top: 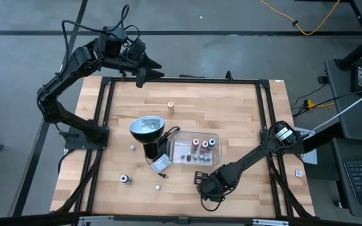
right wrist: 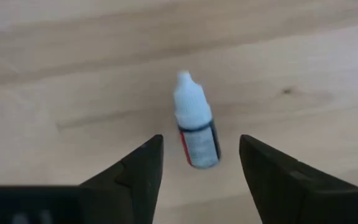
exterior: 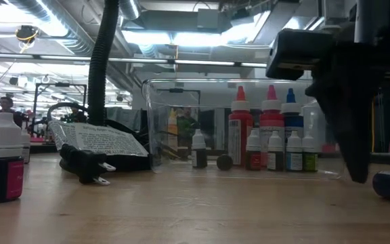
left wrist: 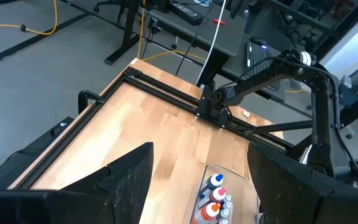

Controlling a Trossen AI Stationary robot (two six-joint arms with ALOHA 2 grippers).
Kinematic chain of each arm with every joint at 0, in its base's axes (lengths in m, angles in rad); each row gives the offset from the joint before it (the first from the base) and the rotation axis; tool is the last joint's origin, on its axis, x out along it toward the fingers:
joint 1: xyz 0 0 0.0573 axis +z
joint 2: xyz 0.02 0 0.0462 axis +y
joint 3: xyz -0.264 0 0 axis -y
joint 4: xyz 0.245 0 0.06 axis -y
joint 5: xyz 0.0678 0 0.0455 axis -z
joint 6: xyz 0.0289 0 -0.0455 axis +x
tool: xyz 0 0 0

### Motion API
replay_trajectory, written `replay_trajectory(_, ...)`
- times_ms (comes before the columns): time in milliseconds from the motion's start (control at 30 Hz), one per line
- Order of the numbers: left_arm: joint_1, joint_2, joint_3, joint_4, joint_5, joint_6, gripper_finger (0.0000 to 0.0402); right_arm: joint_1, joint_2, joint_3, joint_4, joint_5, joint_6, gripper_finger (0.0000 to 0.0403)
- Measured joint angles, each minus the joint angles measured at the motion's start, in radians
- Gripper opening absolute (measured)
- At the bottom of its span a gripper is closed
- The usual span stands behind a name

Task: Pick & Place food coloring
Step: Put the small red food coloring bottle into the transparent bin

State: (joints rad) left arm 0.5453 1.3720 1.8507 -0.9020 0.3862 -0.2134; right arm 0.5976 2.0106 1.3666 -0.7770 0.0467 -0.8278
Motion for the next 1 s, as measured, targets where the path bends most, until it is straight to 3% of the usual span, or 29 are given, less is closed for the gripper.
replay_trajectory(400, 0.000, 0.000, 0.000, 0.000, -0.001, 0.000, 0.0252, 0.016, 0.000, 0.000, 0.055, -0.074, 0.015, 0.0204)
replay_trajectory(1000, 0.000, 0.000, 0.000, -0.022, 0.000, -0.010, 0.0252, 0.015, 0.039, 0.005, 0.060, -0.079, 0.038, 0.0196)
